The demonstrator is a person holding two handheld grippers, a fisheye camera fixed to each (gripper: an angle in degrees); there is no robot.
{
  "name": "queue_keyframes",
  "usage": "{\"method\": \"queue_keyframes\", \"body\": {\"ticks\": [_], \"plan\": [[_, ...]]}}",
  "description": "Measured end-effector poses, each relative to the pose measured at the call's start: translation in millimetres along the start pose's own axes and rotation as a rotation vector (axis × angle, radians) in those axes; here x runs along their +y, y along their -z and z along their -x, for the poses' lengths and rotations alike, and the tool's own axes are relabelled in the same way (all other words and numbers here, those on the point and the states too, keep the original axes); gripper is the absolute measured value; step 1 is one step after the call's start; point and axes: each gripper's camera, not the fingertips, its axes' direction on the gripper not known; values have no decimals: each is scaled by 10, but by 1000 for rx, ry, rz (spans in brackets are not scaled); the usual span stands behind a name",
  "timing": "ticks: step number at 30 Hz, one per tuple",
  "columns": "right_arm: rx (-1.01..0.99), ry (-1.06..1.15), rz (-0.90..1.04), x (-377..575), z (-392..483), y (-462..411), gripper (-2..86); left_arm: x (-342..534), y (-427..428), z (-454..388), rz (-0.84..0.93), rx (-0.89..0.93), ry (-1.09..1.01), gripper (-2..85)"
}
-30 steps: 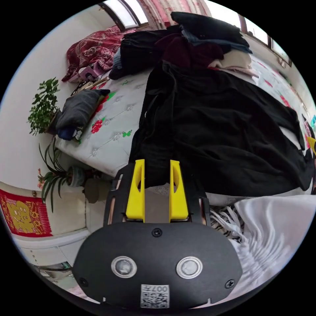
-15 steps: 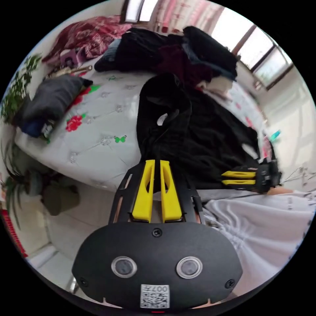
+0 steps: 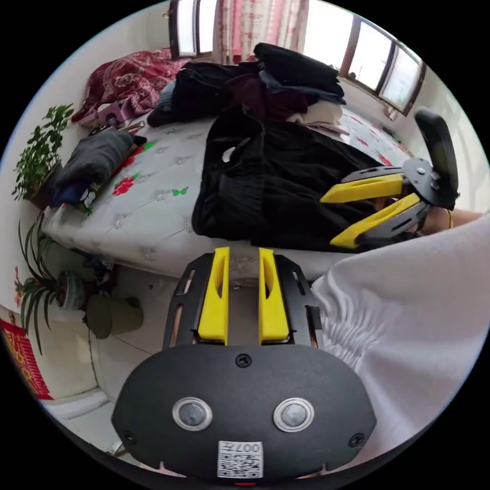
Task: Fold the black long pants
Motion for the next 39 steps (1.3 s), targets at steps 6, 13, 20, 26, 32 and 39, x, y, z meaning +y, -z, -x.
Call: {"method": "queue_keyframes", "body": {"ticks": [6, 13, 20, 26, 32, 39], "plan": [[248, 109, 232, -141, 125, -766, 48, -264, -267, -271, -59, -144, -235, 65], [119, -201, 124, 20, -505, -429, 1, -1116, -322, 39, -69, -88, -187, 2], [21, -392, -61, 310, -934, 0, -2, -1317, -204, 584, -45, 42, 25, -6], [-13, -364, -54, 419, -972, 4, -2, -1039, 261, 363, -149, -51, -50, 84], [-59, -361, -67, 490, -1105, 27, -2, -1020, 4, -227, -80, -194, -298, 140], [-18, -262, -63, 560, -1013, 103, -2, -1558, -212, 122, -2, -224, -356, 105]]}}
